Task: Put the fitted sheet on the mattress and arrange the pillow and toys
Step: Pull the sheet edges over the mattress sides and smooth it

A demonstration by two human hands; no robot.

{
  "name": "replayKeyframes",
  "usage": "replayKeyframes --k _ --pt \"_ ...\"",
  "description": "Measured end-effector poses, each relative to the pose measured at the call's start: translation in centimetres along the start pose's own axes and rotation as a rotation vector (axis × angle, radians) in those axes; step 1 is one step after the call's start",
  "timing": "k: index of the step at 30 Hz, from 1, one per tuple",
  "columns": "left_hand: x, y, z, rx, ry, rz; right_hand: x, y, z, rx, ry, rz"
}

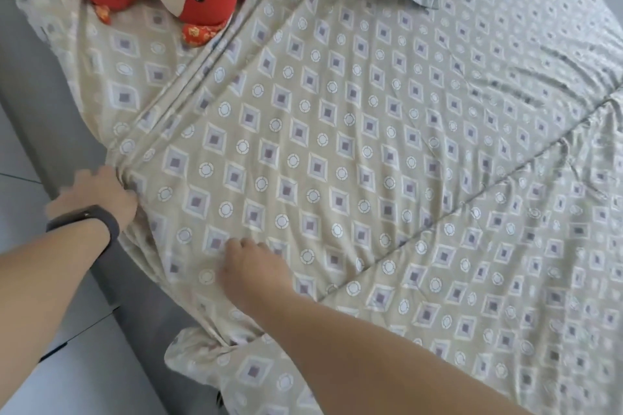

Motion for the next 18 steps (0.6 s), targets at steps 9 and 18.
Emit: replayKeyframes --k 9,18 --pt "-2.1 6.7 6.3 -0.4 -0.017 0.002 -2.3 1.6 -1.1 0.037 0.334 -0.148" --pt "-1.6 4.9 5.2 -0.557 -0.258 -0.13 -3.5 2.5 -2.3 0.114 0.242 -0.209"
Point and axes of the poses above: each hand's wrist, its own y-axis away from the middle knuckle, its own x-axis out of the back of the hand, z = x × y, the point moved 1 cm from there along -y, towards the middle knuckle, and after that the axes turned 12 degrees about -z, right-handed, at the moved point
